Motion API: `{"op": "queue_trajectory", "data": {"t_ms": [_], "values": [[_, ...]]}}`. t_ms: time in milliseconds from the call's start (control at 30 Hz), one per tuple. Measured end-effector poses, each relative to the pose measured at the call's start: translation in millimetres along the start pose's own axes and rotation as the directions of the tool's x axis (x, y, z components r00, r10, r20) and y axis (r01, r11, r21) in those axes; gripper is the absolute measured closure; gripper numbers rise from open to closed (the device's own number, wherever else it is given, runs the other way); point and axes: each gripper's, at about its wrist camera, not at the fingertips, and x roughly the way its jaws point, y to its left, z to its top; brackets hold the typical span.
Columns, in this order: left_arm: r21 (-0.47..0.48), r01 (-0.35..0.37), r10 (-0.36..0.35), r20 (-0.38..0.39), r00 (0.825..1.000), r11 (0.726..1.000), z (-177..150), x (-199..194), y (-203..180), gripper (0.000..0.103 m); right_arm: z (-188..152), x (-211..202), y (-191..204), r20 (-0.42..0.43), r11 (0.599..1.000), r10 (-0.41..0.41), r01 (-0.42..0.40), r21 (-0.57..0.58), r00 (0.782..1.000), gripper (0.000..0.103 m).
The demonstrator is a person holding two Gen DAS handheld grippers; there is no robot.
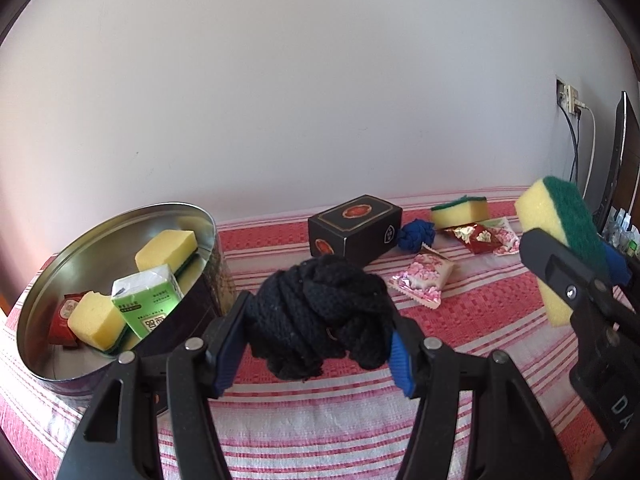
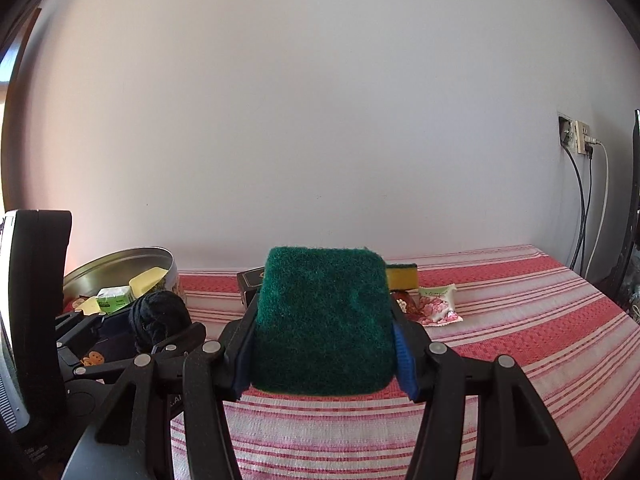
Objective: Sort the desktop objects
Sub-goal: 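Grasp the black knotted cloth with the left tool while the right tool grasps the green scrub sponge, then carry the black cloth and scrub sponge over the metal tin with both tools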
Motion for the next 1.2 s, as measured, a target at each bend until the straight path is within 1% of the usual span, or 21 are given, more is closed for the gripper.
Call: {"op": "queue_trajectory", "data": {"t_ms": [300, 400, 700, 967, 1200], "values": [[-0.023, 0.001, -0.001, -0.022, 1.0, 1.0, -6, -4, 7, 0.043, -5, -4, 21, -0.003, 0.999, 0.038, -0.038, -0.029, 0.999, 0.044], [-0.025, -0.009, 0.009, -0.035, 0.999, 1.0, -7, -6, 9, 0.043, -6, -5, 28, -0.003, 0.998, 0.049, -0.049, -0.041, 0.999, 0.044], [-0.044, -0.025, 0.024, -0.01, 1.0, 0.999, -9, -23, 27, 0.043, -6, -6, 42, -0.024, 0.995, 0.094, -0.094, -0.018, 0.995, 0.044], [-0.064, -0.07, 0.071, 0.018, 0.997, 0.996, -4, -31, 50, 0.043, 4, -6, 62, -0.012, 0.989, 0.147, -0.147, -0.001, 0.989, 0.044], [-0.112, -0.139, 0.144, 0.045, 0.988, 0.984, 3, -38, 88, 0.043, 15, 2, 106, 0.01, 0.979, 0.202, -0.201, -0.038, 0.979, 0.044]]}}
